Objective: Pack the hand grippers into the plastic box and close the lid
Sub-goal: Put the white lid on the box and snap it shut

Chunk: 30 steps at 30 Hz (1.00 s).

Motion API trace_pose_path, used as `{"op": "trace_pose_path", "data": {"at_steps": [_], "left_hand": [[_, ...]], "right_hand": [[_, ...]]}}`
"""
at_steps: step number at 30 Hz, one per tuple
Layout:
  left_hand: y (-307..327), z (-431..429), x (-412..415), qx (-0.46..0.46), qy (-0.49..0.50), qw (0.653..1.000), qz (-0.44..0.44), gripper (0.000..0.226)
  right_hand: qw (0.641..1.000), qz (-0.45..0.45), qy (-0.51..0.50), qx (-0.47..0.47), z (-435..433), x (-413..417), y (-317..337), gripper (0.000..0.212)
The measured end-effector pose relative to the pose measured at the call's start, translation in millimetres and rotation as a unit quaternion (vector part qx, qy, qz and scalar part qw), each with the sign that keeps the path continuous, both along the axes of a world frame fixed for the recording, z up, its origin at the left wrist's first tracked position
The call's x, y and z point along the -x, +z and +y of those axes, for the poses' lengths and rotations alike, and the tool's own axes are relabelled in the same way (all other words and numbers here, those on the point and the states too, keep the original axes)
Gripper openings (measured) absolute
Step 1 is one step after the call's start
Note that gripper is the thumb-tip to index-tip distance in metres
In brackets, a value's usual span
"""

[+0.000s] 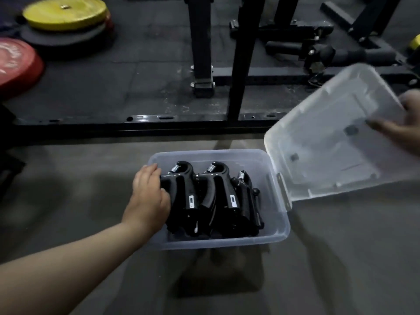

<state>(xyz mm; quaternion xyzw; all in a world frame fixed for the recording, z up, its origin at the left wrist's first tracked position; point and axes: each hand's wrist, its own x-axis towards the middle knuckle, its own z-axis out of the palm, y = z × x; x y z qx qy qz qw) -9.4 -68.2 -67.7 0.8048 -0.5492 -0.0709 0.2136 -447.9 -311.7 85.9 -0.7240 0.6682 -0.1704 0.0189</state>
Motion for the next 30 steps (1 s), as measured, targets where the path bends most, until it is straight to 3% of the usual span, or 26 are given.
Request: {"op": "trace_pose_path", "data": {"at_steps": [3,5,10,16,23,27,30], "left_hand": [[2,2,1,0.003,0.003,1.0,0.013,0.063],[3,3,2,0.001,0.01,0.999,0.031,0.063],[7,3,2,-0.003,0.014,0.997,0.072,0.057],[16,7,-3,0.021,0.053,0.986,0.158,0.057],[25,22,-12,0.044,0.077,0.978,0.189,0.05],[27,23,-15,0.053,0.157,0.964,0.208,0.044],[33,29,-13,0.063,0.176,0.956,0.227,0.04]], "right_hand": [[0.994,0.014,0.067,0.082,29,-36,32,0.043],[0.986,-0.004,0.107,0.13,49,-64,33,0.048],[0.962,-0.039,0.241,0.121,100,-94,2,0.031],[0.844,-0.05,0.524,0.105,120,-92,-42,0.008],[0.789,-0.047,0.6,0.123,130,-94,-78,0.011],[0.755,-0.015,0.631,0.176,140,-104,-81,0.009],[0.745,0.001,0.647,0.161,142,-101,-88,0.012]]}}
